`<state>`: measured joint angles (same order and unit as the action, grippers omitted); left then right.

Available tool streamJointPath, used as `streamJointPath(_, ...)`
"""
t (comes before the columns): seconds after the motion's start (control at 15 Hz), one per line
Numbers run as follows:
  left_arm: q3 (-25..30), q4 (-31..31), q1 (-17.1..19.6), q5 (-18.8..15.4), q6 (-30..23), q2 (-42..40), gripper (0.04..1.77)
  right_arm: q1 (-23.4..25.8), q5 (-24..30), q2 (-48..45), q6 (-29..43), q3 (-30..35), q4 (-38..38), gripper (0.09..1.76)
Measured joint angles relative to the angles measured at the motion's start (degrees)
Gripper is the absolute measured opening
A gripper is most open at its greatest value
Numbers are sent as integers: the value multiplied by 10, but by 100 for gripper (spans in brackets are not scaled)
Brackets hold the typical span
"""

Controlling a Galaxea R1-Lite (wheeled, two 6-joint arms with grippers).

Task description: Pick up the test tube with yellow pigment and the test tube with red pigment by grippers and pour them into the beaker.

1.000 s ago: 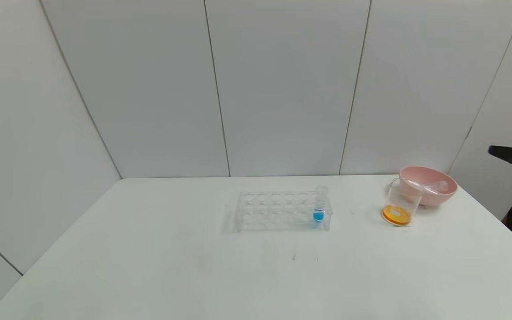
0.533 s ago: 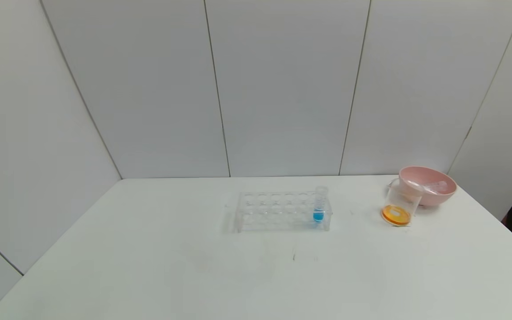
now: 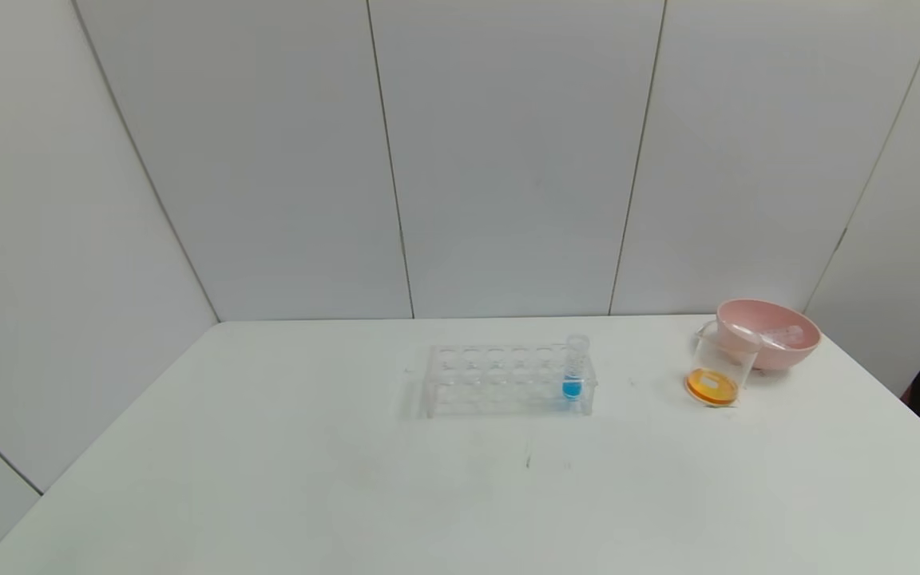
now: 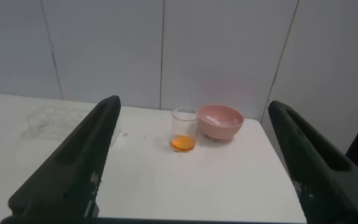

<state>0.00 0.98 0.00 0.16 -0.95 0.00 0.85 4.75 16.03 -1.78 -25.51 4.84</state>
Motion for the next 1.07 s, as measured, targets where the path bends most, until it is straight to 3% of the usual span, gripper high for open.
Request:
streamJointPath(0.33,0,0,0,0,0,0,172,-10,0,-125,-10,61,12,170)
streamJointPath(0.67,0,0,0,0,0,0,172,-12,1,-157,-27,206,156,170)
streamJointPath(0.93,0,0,0,0,0,0,172,-12,-12,-160,-34,251,-16,170)
streamJointPath(1.07,0,0,0,0,0,0,172,-12,-32,-160,-32,253,-60,170)
